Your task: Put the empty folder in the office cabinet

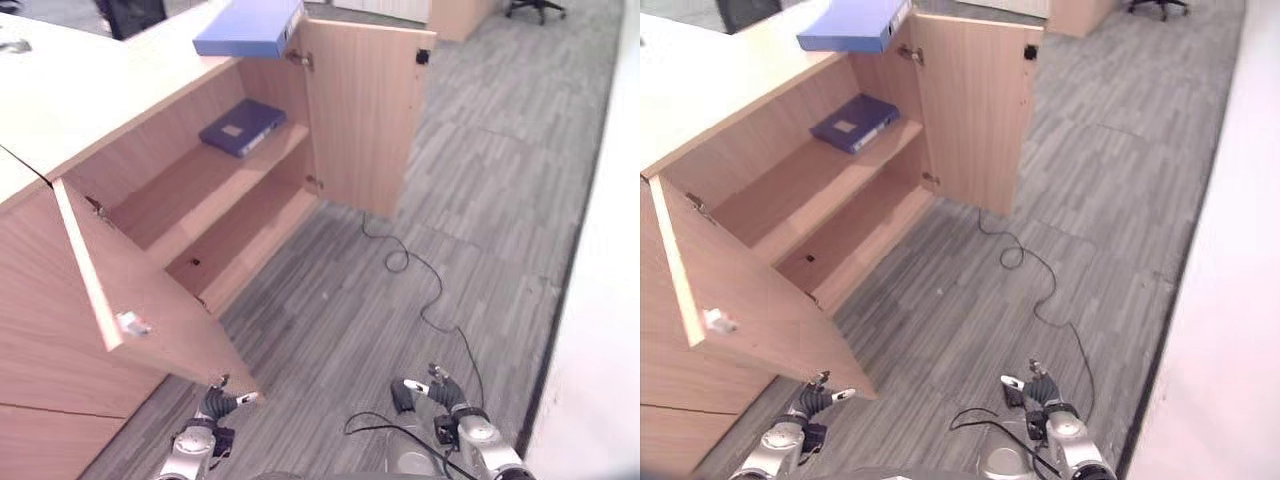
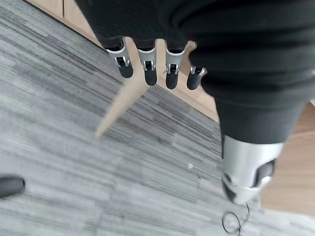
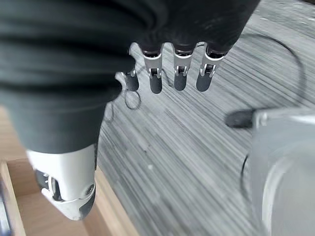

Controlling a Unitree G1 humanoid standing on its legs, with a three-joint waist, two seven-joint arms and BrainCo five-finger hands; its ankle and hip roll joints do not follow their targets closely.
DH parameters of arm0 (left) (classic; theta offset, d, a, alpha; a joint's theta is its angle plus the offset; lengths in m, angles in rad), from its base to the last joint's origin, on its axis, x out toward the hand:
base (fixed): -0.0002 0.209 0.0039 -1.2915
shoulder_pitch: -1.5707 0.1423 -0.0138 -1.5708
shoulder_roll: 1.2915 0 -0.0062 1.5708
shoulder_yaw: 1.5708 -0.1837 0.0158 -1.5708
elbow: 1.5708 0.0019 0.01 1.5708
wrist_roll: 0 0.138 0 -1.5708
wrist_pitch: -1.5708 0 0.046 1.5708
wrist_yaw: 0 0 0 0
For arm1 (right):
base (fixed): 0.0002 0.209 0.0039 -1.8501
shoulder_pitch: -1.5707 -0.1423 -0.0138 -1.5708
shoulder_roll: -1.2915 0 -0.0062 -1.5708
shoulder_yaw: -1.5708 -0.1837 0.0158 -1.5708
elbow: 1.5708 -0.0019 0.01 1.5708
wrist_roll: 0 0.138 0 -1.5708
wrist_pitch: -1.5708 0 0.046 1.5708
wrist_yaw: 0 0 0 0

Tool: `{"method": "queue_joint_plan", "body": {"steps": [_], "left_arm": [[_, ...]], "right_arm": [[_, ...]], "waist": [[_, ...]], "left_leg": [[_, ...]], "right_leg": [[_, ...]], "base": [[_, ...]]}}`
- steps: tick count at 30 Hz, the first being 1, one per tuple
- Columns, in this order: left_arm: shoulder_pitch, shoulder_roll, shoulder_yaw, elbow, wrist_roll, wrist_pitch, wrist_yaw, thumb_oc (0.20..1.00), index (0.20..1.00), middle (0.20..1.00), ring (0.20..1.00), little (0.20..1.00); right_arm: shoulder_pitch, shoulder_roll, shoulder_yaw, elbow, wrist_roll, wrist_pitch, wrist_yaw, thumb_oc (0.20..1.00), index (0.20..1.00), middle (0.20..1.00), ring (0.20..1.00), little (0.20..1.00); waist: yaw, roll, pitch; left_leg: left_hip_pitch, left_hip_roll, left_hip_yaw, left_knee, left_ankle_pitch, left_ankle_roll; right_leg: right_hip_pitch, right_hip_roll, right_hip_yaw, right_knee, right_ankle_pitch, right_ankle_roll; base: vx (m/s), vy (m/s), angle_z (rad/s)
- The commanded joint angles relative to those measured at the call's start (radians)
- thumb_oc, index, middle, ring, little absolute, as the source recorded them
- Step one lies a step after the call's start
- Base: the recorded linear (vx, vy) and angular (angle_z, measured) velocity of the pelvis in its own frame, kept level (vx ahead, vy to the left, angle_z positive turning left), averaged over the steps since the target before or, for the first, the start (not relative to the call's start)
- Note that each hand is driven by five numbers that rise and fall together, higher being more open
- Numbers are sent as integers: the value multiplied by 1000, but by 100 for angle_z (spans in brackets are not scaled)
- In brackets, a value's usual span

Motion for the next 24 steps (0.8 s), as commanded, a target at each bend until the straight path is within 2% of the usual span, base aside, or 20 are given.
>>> {"method": "queue_joint_plan", "body": {"steps": [1,3,4,5,7,9,11,12,13,14,16,19,20,21,23,24], "left_arm": [[16,79,14,-35,1,-39,21,1000,1000,1000,1000,1000],[25,66,17,-30,-25,-44,22,1000,1000,1000,1000,1000],[26,61,18,-30,-38,-45,21,1000,1000,1000,1000,1000],[27,55,17,-30,-42,-46,19,1000,1000,1000,1000,1000],[22,50,15,-39,-57,-41,17,1000,1000,1000,1000,1000],[22,47,14,-56,-71,-35,15,1000,1000,1000,1000,1000],[21,46,20,-64,-76,-26,14,1000,1000,1000,1000,1000],[16,47,22,-66,-75,-29,9,1000,1000,1000,1000,1000],[15,47,23,-66,-74,-28,7,1000,1000,1000,1000,1000],[17,45,19,-65,-68,-27,4,1000,1000,1000,1000,1000],[15,42,10,-53,-52,-23,-2,1000,1000,1000,1000,1000],[15,38,4,-38,-29,-13,-9,1000,1000,1000,1000,1000],[15,38,4,-38,-29,-13,-9,1000,1000,1000,1000,1000],[16,37,12,-26,-39,-16,-8,1000,1000,1000,1000,1000],[19,43,15,-20,-40,-13,-10,1000,1000,1000,1000,1000],[28,49,14,-23,-28,-8,-17,1000,1000,1000,1000,1000]], "right_arm": [[15,-2,10,-105,-3,-21,23,1000,1000,1000,1000,1000],[14,-14,23,-110,-1,-26,31,1000,1000,1000,1000,1000],[13,-24,31,-113,-4,-29,34,1000,1000,1000,1000,1000],[13,-31,35,-112,-6,-29,34,1000,1000,1000,1000,1000],[10,-47,40,-112,-10,-30,32,1000,1000,1000,1000,1000],[14,-60,42,-120,-8,-28,31,1000,1000,1000,1000,1000],[11,-65,40,-121,2,-25,29,1000,1000,1000,1000,1000],[8,-69,39,-118,0,-20,33,1000,1000,1000,1000,1000],[8,-71,37,-117,-3,-15,32,1000,1000,1000,1000,1000],[8,-75,32,-114,-6,-13,32,1000,1000,1000,1000,1000],[1,-78,29,-108,-9,-8,33,1000,1000,1000,1000,1000],[-13,-66,30,-96,5,-10,19,1000,1000,1000,1000,1000],[-13,-66,30,-96,5,-10,19,1000,1000,1000,1000,1000],[-32,-55,39,-82,2,-10,14,1000,1000,1000,1000,1000],[-28,-39,42,-79,-7,-12,13,1000,1000,1000,1000,1000],[-23,-27,34,-73,-22,-13,14,1000,1000,1000,1000,1000]], "waist": [[7,-85,-15],[11,-74,-23],[14,-68,-26],[18,-65,-24],[28,-70,-13],[32,-97,3],[32,-127,12],[39,-134,13],[45,-136,14],[56,-141,18],[74,-146,9],[112,-135,-6],[112,-135,-6],[135,-133,-7],[142,-132,-20],[146,-141,-35]], "left_leg": [[-72,23,-23,-10,-56,-35],[-99,66,-41,17,12,-53],[-118,80,-49,37,64,-58],[-137,91,-53,59,119,-62],[-192,114,-35,131,270,-58],[-245,108,27,204,306,-30],[-288,128,184,290,283,-18],[-310,106,230,311,242,-12],[-328,74,248,323,209,-11],[-358,22,265,332,146,1],[-404,-56,309,295,82,24],[-479,-139,399,228,98,60],[-479,-139,399,228,98,60],[-493,-128,419,219,109,54],[-434,-144,399,162,96,82],[-378,-161,387,108,83,105]], "right_leg": [[69,-145,64,-89,0,29],[73,-115,51,-71,-35,6],[80,-99,38,-64,-54,-11],[91,-88,21,-58,-71,-27],[125,-74,-29,-44,-102,-49],[158,-77,-68,-42,-117,-75],[188,-80,-114,-45,-131,-98],[202,-77,-135,-46,-142,-107],[209,-75,-145,-44,-147,-112],[225,-71,-157,-47,-154,-116],[249,-67,-183,-64,-158,-119],[302,-19,-214,-90,-177,-128],[302,-19,-214,-90,-177,-128],[329,-3,-221,-92,-194,-124],[331,7,-237,-56,-207,-121],[325,0,-261,17,-189,-88]], "base": [[142,-398,23],[94,-346,-3],[73,-305,-13],[86,-343,-3],[60,-347,15],[19,-358,26],[18,-438,36],[61,-368,45],[109,-333,44],[122,-247,42],[149,-209,24],[160,-121,28],[221,-45,38],[232,-7,-22],[316,30,-22],[289,51,27]]}}
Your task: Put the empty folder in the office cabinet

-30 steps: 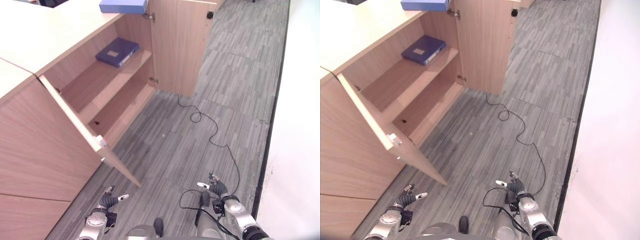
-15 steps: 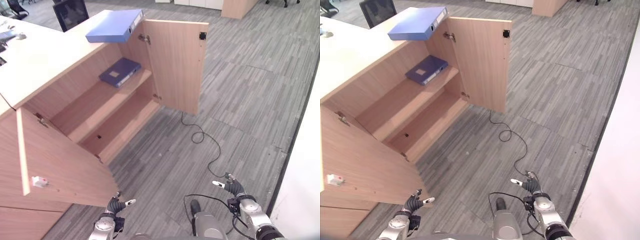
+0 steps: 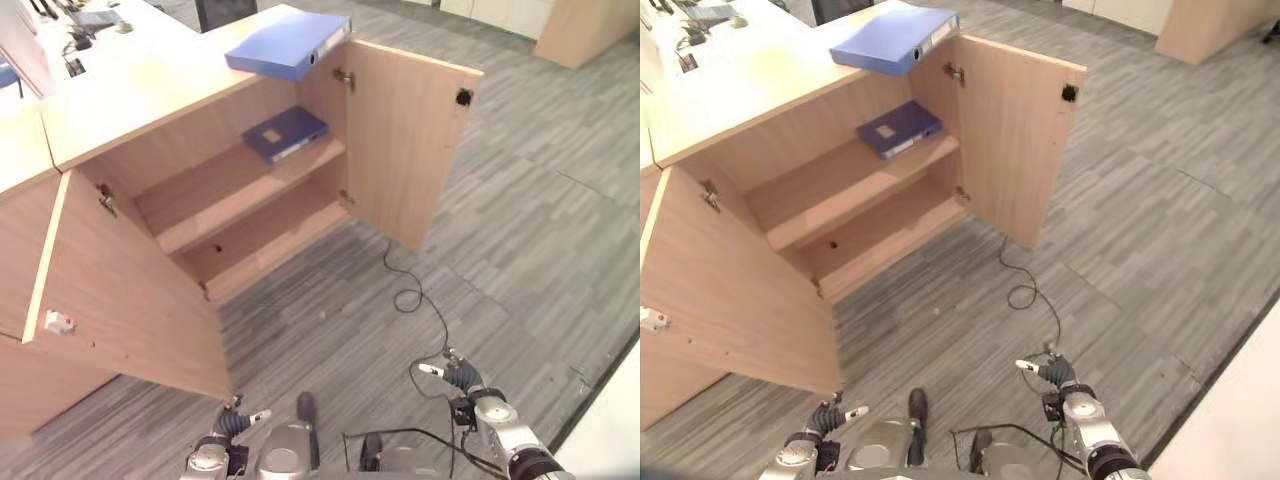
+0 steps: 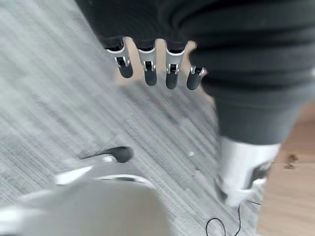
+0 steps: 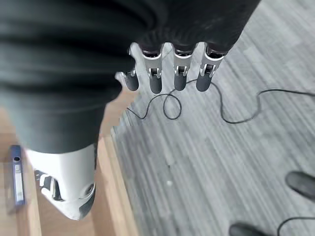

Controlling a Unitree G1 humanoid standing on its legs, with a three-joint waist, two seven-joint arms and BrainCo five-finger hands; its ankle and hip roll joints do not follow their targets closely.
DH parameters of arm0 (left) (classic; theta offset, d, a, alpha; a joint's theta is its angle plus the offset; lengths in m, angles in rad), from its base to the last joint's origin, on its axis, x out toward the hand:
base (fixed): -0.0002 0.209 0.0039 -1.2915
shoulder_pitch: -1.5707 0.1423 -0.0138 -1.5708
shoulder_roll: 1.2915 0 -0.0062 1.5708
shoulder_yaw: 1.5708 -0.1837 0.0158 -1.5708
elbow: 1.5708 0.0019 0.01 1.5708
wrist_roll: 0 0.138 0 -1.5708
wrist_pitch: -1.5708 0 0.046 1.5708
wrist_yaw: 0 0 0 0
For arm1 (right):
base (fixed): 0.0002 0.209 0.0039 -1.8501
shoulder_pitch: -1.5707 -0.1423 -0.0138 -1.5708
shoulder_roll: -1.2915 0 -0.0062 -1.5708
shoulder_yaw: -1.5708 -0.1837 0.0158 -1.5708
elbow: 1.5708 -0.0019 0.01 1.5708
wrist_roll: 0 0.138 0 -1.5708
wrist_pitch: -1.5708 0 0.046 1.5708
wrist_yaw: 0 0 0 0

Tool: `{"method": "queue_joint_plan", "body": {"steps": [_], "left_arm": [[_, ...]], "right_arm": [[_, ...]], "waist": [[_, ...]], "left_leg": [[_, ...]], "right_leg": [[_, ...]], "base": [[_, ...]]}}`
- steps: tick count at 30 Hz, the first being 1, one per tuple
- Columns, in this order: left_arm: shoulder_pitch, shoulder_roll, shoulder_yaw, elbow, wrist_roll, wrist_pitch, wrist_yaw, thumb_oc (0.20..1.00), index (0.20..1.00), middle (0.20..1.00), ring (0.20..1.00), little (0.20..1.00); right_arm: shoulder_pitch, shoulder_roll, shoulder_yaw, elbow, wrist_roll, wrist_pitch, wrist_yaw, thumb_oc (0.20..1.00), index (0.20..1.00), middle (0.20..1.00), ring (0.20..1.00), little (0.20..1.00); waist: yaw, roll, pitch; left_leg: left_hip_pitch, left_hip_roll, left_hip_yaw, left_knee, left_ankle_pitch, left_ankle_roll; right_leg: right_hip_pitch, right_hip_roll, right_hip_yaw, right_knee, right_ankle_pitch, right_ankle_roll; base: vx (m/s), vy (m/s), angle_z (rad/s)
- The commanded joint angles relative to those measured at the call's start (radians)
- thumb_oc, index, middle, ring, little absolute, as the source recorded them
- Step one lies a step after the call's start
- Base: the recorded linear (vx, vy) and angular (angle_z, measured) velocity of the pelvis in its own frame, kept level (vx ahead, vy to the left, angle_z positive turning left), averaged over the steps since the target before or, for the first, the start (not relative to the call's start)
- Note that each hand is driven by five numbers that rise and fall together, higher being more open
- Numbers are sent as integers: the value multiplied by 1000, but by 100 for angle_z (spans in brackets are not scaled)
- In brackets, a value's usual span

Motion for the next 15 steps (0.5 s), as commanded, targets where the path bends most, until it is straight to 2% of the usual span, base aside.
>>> {"method": "queue_joint_plan", "body": {"steps": [1,3,4,5,6,7,9,10,11,12,14,15], "left_arm": [[-31,50,24,-59,19,-30,-4,1000,1000,1000,1000,1000],[-26,57,28,-68,18,-26,-1,1000,1000,1000,1000,1000],[-25,62,25,-75,19,-26,-3,1000,1000,1000,1000,1000],[-25,62,26,-76,19,-26,-3,1000,1000,1000,1000,1000],[-28,71,28,-78,26,-28,-4,1000,1000,1000,1000,1000],[-27,71,27,-78,26,-28,-4,1000,1000,1000,1000,1000],[-33,77,27,-81,25,-33,1,1000,1000,1000,1000,1000],[-33,77,27,-81,25,-33,1,1000,1000,1000,1000,1000],[-40,80,24,-86,19,-37,3,1000,1000,1000,1000,1000],[-42,80,22,-84,18,-39,3,1000,1000,1000,1000,1000],[-51,80,16,-69,36,-44,6,1000,1000,1000,1000,1000],[-56,81,15,-66,43,-46,7,1000,1000,1000,1000,1000]], "right_arm": [[-2,14,-24,-39,-20,-28,-11,1000,1000,1000,1000,1000],[-6,25,-26,-44,-15,-26,-7,1000,1000,1000,1000,1000],[-5,31,-25,-46,-14,-26,-6,1000,1000,1000,1000,1000],[-5,31,-25,-46,-14,-26,-6,1000,1000,1000,1000,1000],[10,45,-33,-53,-9,-28,-4,1000,1000,1000,1000,1000],[11,45,-33,-53,-9,-28,-4,1000,1000,1000,1000,1000],[20,48,-41,-57,-2,-26,-6,1000,1000,1000,1000,1000],[21,48,-41,-57,-2,-26,-6,1000,1000,1000,1000,1000],[26,45,-47,-61,9,-28,-10,1000,1000,1000,1000,1000],[29,45,-49,-58,13,-28,-11,1000,1000,1000,1000,1000],[38,45,-56,-47,18,-27,-13,1000,1000,1000,1000,1000],[41,46,-58,-41,19,-25,-13,1000,1000,1000,1000,1000]], "waist": [[-8,-60,-12],[-15,-55,5],[-18,-42,11],[-18,-43,11],[-28,-23,8],[-30,-25,10],[-35,-24,12],[-38,-25,15],[-48,-35,15],[-60,-39,17],[-85,-46,14],[-95,-49,14]], "left_leg": [[80,-67,-27,2,-118,75],[132,-58,-26,-38,-119,88],[148,-48,-33,-55,-114,92],[149,-49,-33,-57,-113,93],[202,-31,-83,-94,-119,88],[206,-33,-84,-96,-119,88],[230,-26,-122,-97,-135,76],[233,-28,-126,-96,-138,76],[248,-30,-159,-101,-155,60],[267,-29,-182,-111,-169,50],[298,-27,-228,-135,-186,37],[307,-26,-248,-145,-189,31]], "right_leg": [[107,-123,41,47,113,164],[44,-145,37,187,231,232],[20,-145,37,247,244,250],[18,-146,37,251,242,250],[-52,-156,70,323,239,245],[-51,-159,69,329,234,246],[-83,-193,79,267,221,218],[-78,-195,75,270,215,218],[-91,-216,88,126,187,190],[-76,-212,94,27,182,184],[-94,-185,163,-115,211,188],[-110,-176,198,-147,230,196]], "base": [[265,59,37],[122,29,40],[68,4,30],[233,-19,41],[202,-21,45],[294,-45,40],[188,-72,41],[248,-164,46],[254,-196,52],[330,-257,66],[303,-215,68],[294,-211,46]]}}
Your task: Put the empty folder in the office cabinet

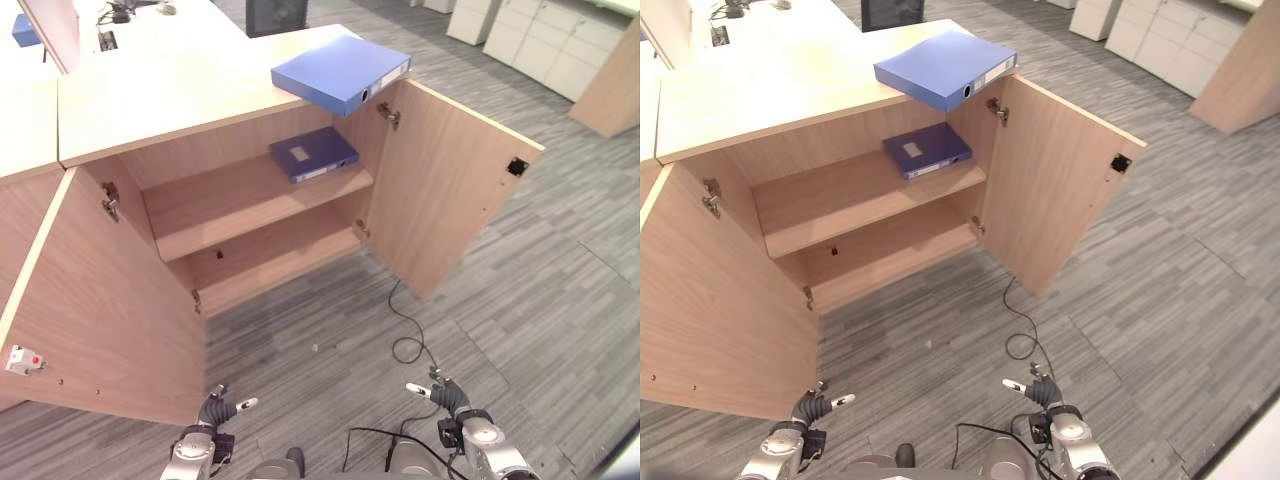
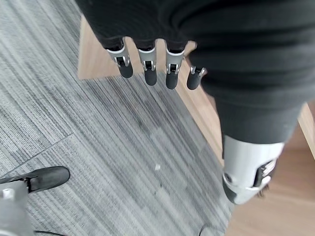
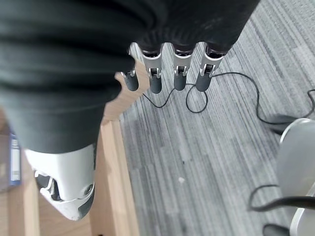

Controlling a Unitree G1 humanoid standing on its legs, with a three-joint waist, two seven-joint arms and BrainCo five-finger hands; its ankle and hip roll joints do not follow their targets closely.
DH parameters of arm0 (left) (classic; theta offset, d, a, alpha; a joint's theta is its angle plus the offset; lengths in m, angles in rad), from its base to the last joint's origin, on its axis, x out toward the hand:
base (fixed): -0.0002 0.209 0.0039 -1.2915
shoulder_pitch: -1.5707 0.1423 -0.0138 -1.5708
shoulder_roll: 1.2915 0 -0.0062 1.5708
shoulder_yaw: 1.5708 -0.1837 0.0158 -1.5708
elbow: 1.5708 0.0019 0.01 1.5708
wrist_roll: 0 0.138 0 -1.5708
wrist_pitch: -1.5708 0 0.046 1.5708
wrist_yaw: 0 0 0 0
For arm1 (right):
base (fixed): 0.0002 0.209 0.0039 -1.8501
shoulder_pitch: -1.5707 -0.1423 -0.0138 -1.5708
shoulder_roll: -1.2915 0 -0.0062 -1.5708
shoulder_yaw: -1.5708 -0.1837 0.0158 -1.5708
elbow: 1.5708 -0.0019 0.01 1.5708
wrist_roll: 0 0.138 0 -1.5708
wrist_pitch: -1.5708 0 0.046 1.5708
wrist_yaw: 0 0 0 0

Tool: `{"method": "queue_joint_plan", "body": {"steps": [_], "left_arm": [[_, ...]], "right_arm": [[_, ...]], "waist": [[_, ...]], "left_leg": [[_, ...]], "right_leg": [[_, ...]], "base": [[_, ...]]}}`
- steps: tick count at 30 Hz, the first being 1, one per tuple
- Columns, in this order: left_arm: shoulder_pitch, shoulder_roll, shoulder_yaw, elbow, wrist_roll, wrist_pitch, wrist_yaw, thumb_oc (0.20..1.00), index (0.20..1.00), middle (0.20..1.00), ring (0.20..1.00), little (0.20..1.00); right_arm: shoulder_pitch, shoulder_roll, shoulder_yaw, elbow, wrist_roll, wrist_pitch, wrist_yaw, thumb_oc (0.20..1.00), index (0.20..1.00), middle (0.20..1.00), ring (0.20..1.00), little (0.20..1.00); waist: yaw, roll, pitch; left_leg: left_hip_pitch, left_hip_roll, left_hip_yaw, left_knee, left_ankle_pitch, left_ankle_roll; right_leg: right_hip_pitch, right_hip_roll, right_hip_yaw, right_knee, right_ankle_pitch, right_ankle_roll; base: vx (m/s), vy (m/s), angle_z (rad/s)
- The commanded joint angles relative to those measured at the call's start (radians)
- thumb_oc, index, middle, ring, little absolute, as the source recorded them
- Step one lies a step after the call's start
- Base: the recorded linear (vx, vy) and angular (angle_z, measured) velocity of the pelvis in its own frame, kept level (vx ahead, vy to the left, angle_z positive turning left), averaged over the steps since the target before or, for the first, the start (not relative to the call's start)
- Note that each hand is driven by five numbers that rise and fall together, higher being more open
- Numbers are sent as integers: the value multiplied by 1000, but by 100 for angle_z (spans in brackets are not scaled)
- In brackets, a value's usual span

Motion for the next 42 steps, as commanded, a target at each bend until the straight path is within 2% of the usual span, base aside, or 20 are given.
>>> {"method": "queue_joint_plan", "body": {"steps": [1,3,7,9,11,14,15,16,19,21,22,24,26,29,31,33,38,39,41,42], "left_arm": [[-26,36,-10,-26,37,-50,6,1000,1000,1000,1000,1000],[-31,34,-10,-9,36,-59,9,1000,1000,1000,1000,1000],[-19,25,-4,11,28,-63,13,1000,1000,1000,1000,1000],[-15,15,-3,15,9,-61,13,1000,1000,1000,1000,1000],[-19,13,-8,15,0,-63,14,1000,1000,1000,1000,1000],[-31,9,-23,8,-3,-59,8,1000,1000,1000,1000,1000],[-31,9,-23,8,-3,-59,8,1000,1000,1000,1000,1000],[-40,10,-29,-3,-7,-55,11,1000,1000,1000,1000,1000],[-39,14,-19,-21,-13,-50,9,1000,1000,1000,1000,1000],[-37,12,-21,-20,-15,-53,8,1000,1000,1000,1000,1000],[-33,11,-21,-15,-11,-51,6,1000,1000,1000,1000,1000],[-33,10,-23,-14,-9,-50,5,1000,1000,1000,1000,1000],[-32,9,-24,-18,-6,-48,4,1000,1000,1000,1000,1000],[-23,6,-19,-20,-11,-51,6,1000,1000,1000,1000,1000],[-18,2,-16,-20,-13,-51,6,1000,1000,1000,1000,1000],[-14,4,-15,-16,-7,-52,3,1000,1000,1000,1000,1000],[-10,15,-22,-18,6,-55,-7,1000,1000,1000,1000,1000],[-11,24,-29,-34,18,-55,-14,1000,1000,1000,1000,1000],[-13,42,-35,-63,29,-51,-20,1000,1000,1000,1000,1000],[-14,58,-34,-98,28,-48,-19,1000,1000,1000,1000,1000]], "right_arm": [[-9,-14,-41,-38,21,-30,-17,1000,1000,1000,1000,1000],[-1,-13,-41,-26,26,-32,-12,1000,1000,1000,1000,1000],[12,-22,-37,-13,25,-36,0,1000,1000,1000,1000,1000],[22,-36,-37,-19,26,-38,4,1000,1000,1000,1000,1000],[26,-49,-35,-21,26,-39,6,1000,1000,1000,1000,1000],[30,-65,-42,-22,28,-41,4,1000,1000,1000,1000,1000],[30,-65,-43,-22,28,-41,4,1000,1000,1000,1000,1000],[29,-79,-47,-25,25,-40,0,1000,1000,1000,1000,1000],[24,-91,-55,-16,25,-30,-6,1000,1000,1000,1000,1000],[26,-92,-60,-1,28,-26,-6,1000,1000,1000,1000,1000],[30,-94,-69,7,33,-24,-4,1000,1000,1000,1000,1000],[30,-94,-70,5,32,-24,-5,1000,1000,1000,1000,1000],[27,-95,-72,6,28,-23,-9,1000,1000,1000,1000,1000],[14,-88,-67,15,14,-21,-15,1000,1000,1000,1000,1000],[19,-85,-69,10,8,-21,-11,1000,1000,1000,1000,1000],[25,-79,-70,11,-1,-19,-7,1000,1000,1000,1000,1000],[24,-67,-63,7,-14,-18,3,1000,1000,1000,1000,1000],[19,-59,-61,10,-17,-18,6,1000,1000,1000,1000,1000],[11,-49,-67,13,-6,-16,10,1000,1000,1000,1000,1000],[1,-44,-69,13,0,-17,8,1000,1000,1000,1000,1000]], "waist": [[-36,-29,27],[-47,-34,25],[-54,-33,9],[-56,-23,1],[-53,-17,4],[-44,-19,24],[-47,-20,25],[-42,-33,49],[-48,-54,61],[-47,-49,57],[-42,-44,47],[-37,-38,42],[-27,-23,42],[3,-10,40],[5,-8,33],[9,-10,19],[24,-33,-2],[30,-43,-6],[29,-49,3],[24,-40,30]], "left_leg": [[12,32,-98,49,-113,-89],[26,37,-140,51,-126,-101],[32,63,-186,66,-129,-123],[12,106,-231,86,-116,-153],[-13,128,-256,134,-98,-172],[-85,127,-270,261,-31,-188],[-88,125,-273,266,-32,-188],[-147,109,-244,369,23,-183],[-214,129,-112,470,27,-171],[-231,149,-39,419,26,-173],[-243,161,8,332,19,-178],[-259,167,26,284,33,-183],[-278,178,39,219,72,-189],[-340,182,21,179,105,-201],[-334,183,20,171,112,-202],[-321,178,24,167,119,-200],[-303,145,48,196,68,-175],[-289,124,59,205,36,-153],[-264,101,70,205,3,-121],[-240,94,78,207,-17,-95]], "right_leg": [[40,69,75,-75,97,12],[42,75,107,-82,106,15],[67,82,105,-74,105,-5],[72,110,86,-34,58,-33],[82,123,59,-3,18,-52],[126,129,12,35,-34,-84],[127,127,9,36,-35,-83],[150,120,-12,53,-51,-101],[176,106,-36,52,-62,-116],[201,104,-50,37,-68,-117],[227,99,-67,17,-79,-111],[241,100,-74,10,-91,-108],[263,111,-76,12,-116,-104],[325,111,-43,19,-159,-86],[339,106,-38,15,-161,-80],[358,93,-30,6,-156,-73],[369,35,-13,4,-128,-37],[343,9,-4,49,-84,-17],[278,-10,22,171,14,9],[192,-11,46,305,107,22]], "base": [[220,-199,62],[193,-207,93],[134,-200,78],[125,-313,45],[110,-303,49],[71,-202,63],[44,-208,50],[5,-224,57],[36,-207,55],[174,-53,2],[282,31,16],[200,35,48],[186,48,49],[369,131,41],[234,129,-16],[287,161,-43],[218,168,-19],[148,201,-20],[138,264,-31],[64,194,-15]]}}
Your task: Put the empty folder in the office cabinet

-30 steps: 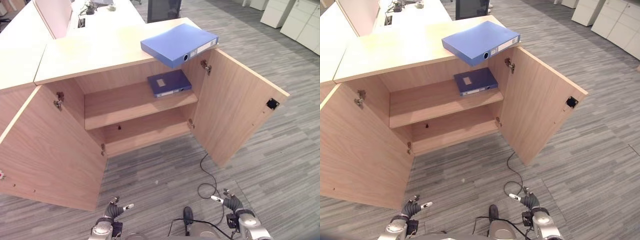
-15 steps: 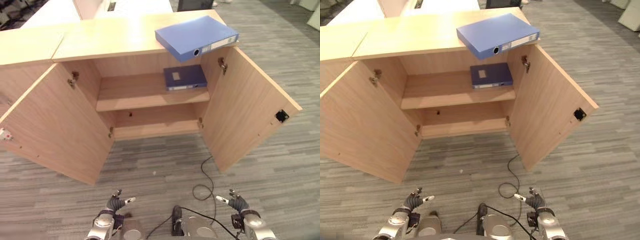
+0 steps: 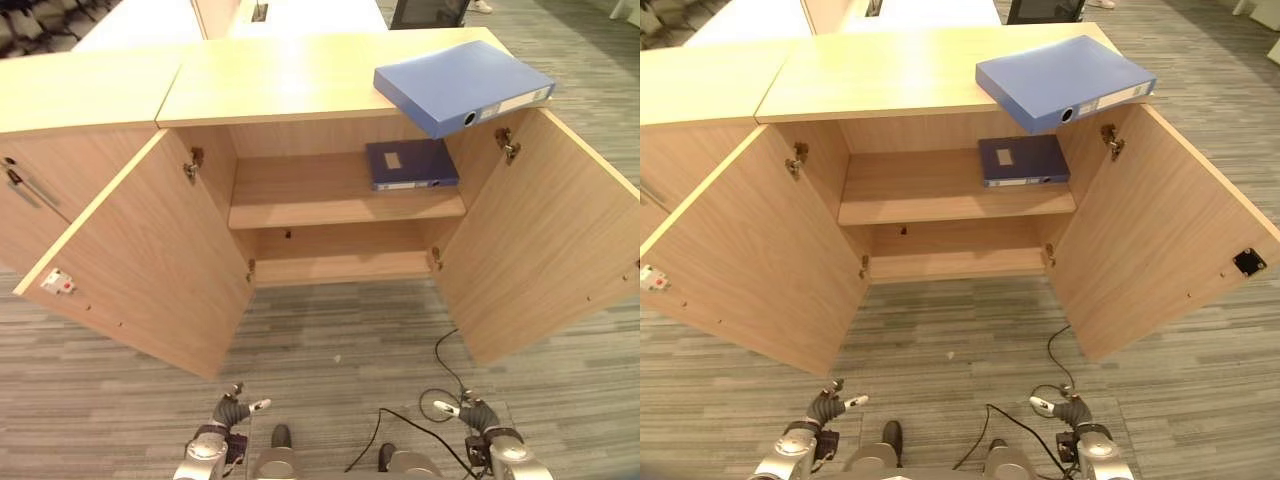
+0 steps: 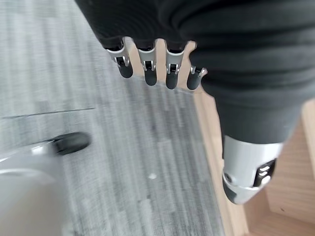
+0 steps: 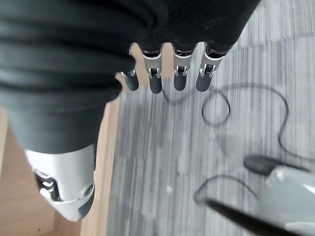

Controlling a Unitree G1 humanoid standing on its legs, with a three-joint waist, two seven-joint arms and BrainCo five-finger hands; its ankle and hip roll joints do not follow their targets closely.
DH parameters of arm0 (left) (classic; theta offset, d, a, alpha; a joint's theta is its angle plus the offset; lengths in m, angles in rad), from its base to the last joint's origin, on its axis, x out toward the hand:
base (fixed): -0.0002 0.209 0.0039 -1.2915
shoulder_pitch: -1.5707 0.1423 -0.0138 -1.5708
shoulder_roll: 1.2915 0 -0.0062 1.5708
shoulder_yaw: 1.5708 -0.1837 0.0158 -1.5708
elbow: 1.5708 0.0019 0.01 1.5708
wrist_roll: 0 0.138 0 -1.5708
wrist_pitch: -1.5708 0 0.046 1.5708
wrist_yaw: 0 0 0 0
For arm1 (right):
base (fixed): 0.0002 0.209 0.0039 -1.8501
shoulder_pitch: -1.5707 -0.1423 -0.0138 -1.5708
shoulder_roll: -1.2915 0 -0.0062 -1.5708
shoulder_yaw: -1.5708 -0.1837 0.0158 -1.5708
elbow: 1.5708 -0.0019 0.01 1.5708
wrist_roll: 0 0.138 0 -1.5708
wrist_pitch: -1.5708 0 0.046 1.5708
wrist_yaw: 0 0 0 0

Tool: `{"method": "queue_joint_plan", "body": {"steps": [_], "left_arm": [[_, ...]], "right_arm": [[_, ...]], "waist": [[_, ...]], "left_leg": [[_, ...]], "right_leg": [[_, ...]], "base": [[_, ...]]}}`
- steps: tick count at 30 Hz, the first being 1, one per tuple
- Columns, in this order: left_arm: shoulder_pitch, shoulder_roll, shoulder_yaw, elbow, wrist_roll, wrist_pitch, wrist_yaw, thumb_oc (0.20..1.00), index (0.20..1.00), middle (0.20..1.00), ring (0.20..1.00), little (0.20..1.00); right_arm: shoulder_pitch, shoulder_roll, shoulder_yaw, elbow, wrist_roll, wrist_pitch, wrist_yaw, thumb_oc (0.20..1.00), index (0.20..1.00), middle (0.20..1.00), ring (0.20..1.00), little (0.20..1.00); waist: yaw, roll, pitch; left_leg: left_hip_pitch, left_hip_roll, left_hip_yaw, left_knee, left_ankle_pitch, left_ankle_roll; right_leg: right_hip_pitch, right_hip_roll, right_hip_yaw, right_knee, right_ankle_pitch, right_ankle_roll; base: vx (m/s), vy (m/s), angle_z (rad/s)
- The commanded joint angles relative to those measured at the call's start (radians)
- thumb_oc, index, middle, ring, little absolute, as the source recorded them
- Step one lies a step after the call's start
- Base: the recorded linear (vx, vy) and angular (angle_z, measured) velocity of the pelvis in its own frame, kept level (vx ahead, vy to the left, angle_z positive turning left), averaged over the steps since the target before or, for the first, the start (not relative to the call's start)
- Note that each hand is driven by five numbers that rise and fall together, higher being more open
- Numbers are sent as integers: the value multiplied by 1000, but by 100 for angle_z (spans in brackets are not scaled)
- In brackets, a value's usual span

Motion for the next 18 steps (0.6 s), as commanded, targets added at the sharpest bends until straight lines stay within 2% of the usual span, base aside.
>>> {"method": "queue_joint_plan", "body": {"steps": [1,3,4,5,6,7,8,9,10,13,16,18], "left_arm": [[18,49,6,-90,27,-27,-2,1000,1000,1000,1000,1000],[18,71,10,-120,26,-25,-4,1000,1000,1000,1000,1000],[19,72,14,-122,25,-26,-4,1000,1000,1000,1000,1000],[15,76,27,-115,22,-27,1,1000,1000,1000,1000,1000],[15,76,27,-115,22,-27,1,1000,1000,1000,1000,1000],[12,74,35,-103,21,-28,5,1000,1000,1000,1000,1000],[6,72,33,-96,19,-30,7,1000,1000,1000,1000,1000],[6,71,33,-95,19,-31,7,1000,1000,1000,1000,1000],[3,64,26,-82,31,-31,9,1000,1000,1000,1000,1000],[-6,57,17,-75,47,-40,10,1000,1000,1000,1000,1000],[-4,53,18,-62,49,-45,10,1000,1000,1000,1000,1000],[8,43,17,-46,42,-48,10,1000,1000,1000,1000,1000]], "right_arm": [[-33,-6,-10,-57,3,-19,0,1000,1000,1000,1000,1000],[-43,6,-10,-54,9,-22,-5,1000,1000,1000,1000,1000],[-42,8,-12,-51,9,-22,-4,1000,1000,1000,1000,1000],[-38,5,-14,-46,7,-18,-3,1000,1000,1000,1000,1000],[-38,5,-14,-46,7,-18,-3,1000,1000,1000,1000,1000],[-39,0,-13,-45,9,-18,-4,1000,1000,1000,1000,1000],[-44,-4,-11,-45,11,-19,-5,1000,1000,1000,1000,1000],[-44,-5,-11,-45,11,-19,-5,1000,1000,1000,1000,1000],[-42,-8,-12,-48,15,-17,-7,1000,1000,1000,1000,1000],[-36,-10,-14,-39,22,-18,-10,1000,1000,1000,1000,1000],[-30,-14,-14,-33,24,-20,-5,1000,1000,1000,1000,1000],[-23,-24,-9,-27,19,-18,2,1000,1000,1000,1000,1000]], "waist": [[10,-8,24],[9,14,49],[5,21,50],[-5,26,50],[-8,26,53],[-18,23,51],[-28,21,52],[-31,24,54],[-58,20,53],[-93,27,56],[-92,30,48],[-93,44,29]], "left_leg": [[-105,34,-46,127,-54,19],[-81,37,-43,126,-79,43],[-68,35,-45,120,-84,46],[-33,24,-55,98,-96,44],[-29,24,-58,98,-97,44],[3,15,-52,80,-114,36],[23,10,-57,68,-123,30],[27,13,-60,67,-126,28],[61,-3,-86,50,-143,19],[90,-4,-125,40,-156,6],[103,1,-129,39,-160,0],[116,30,-141,32,-151,-23]], "right_leg": [[80,-56,27,127,224,111],[23,-70,-16,214,268,122],[2,-71,-25,230,256,118],[-33,-68,-60,182,217,104],[-29,-69,-63,183,214,104],[-40,-77,-113,82,178,94],[-55,-72,-133,10,163,87],[-48,-70,-137,8,160,86],[-66,-46,-97,-120,165,90],[-74,-7,44,-163,179,103],[-50,-9,59,-180,186,94],[-26,-1,30,-187,169,75]], "base": [[69,168,-6],[131,126,4],[301,144,4],[237,71,-1],[333,11,-15],[244,-62,-11],[252,-64,-13],[285,-122,5],[289,-121,20],[219,-109,48],[161,-173,64],[145,-258,-4]]}}
